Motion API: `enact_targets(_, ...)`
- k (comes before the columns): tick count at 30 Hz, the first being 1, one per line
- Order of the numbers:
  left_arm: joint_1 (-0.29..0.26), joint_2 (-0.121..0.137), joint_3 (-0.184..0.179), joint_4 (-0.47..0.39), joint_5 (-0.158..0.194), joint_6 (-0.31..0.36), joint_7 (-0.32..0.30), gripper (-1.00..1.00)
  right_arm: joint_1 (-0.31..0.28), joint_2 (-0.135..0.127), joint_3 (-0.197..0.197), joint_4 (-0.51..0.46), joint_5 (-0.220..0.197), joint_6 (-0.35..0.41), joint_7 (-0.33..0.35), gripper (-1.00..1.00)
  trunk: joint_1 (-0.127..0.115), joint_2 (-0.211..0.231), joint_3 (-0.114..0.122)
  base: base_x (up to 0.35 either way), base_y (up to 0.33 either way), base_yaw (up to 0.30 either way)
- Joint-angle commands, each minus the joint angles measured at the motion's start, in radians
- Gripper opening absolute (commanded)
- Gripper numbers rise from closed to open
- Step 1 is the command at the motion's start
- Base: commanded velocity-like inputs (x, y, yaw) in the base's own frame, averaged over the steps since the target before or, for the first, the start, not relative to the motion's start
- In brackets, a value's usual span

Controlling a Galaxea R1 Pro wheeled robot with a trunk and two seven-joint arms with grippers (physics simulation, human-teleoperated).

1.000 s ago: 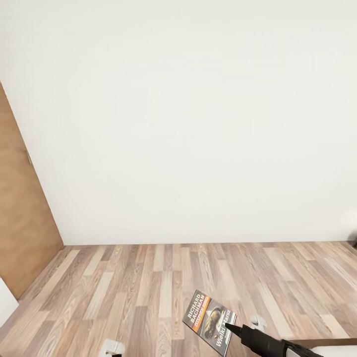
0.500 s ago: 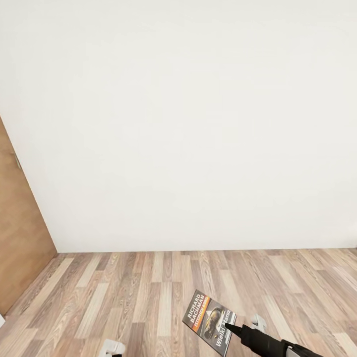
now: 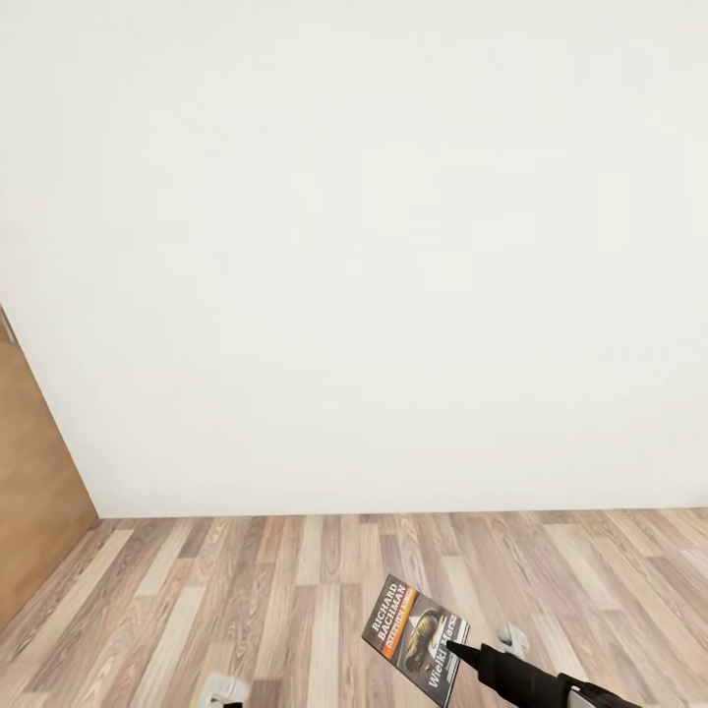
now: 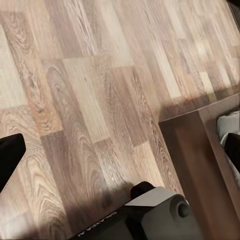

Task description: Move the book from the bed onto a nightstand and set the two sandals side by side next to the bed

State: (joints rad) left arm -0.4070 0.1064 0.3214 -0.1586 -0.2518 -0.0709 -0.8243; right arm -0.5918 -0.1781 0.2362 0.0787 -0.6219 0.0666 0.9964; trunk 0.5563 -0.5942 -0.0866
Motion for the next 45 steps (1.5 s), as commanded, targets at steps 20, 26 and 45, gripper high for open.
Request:
enact_targets(20, -0.001, -0.005, 0.007, 0.001, -0.011, -0.007, -0.002, 1.0, -0.002, 0.001, 0.002, 0.003, -0.01, 0.007, 0.005, -1.0, 0.001, -0.002, -0.002, 0.326, 0.0, 0.0)
enact_targets(26, -0.001, -0.005, 0.007, 0.001, -0.011, -0.007, -0.002, 1.0, -0.002, 0.0, 0.002, 0.003, -0.01, 0.007, 0.005, -1.0, 0.001, -0.002, -0.002, 0.272, 0.0, 0.0)
enact_targets(45, -0.001, -0.005, 0.007, 0.001, -0.011, -0.007, -0.002, 1.0, -0.002, 0.001, 0.002, 0.002, -0.01, 0.007, 0.005, -1.0, 0.001, -0.002, -0.002, 0.155, 0.0, -0.089)
